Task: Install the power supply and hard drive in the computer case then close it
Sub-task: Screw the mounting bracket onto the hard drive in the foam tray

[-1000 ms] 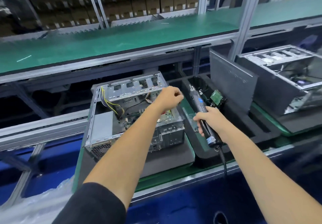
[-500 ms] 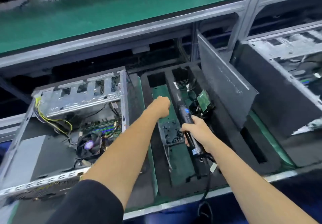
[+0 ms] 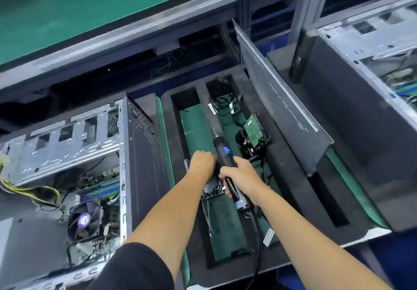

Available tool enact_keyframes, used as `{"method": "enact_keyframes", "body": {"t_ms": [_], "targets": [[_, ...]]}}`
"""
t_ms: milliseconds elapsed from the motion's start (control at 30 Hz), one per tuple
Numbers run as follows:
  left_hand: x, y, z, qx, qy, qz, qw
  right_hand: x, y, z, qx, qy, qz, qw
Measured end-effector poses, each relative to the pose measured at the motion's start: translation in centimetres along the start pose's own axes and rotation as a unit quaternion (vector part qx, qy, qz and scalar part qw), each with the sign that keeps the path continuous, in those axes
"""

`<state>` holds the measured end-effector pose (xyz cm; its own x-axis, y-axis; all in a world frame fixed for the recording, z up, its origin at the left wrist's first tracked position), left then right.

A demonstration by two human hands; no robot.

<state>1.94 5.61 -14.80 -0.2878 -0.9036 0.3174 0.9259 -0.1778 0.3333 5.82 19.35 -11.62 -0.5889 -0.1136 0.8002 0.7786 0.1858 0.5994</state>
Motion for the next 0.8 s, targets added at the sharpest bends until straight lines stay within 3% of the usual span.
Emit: {"method": "enact_keyframes", "body": {"t_ms": [533,800], "targets": [[0.0,0.6,-0.5,-0.001,0.142,0.092,0.986,-0.6,-1.3,0.1,0.019,-0.024,-0.008,1.000],[2.9,-0.5,1.7,-0.033,0.116,0.097,0.988,-0.5,-1.6,0.2,0.031,-0.029,-0.017,0.999]]}}
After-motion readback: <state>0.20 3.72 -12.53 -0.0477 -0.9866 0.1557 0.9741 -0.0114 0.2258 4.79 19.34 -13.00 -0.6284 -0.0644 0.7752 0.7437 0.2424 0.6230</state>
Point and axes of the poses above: each hand's wrist, its own y-axis away from the middle knuckle, its own z-axis out of the back of the hand, x = y × z, the point moved 2 cm from there along -y, towards the middle knuckle, and after that the axes turned 13 degrees about -x, right-handed, at the moved point
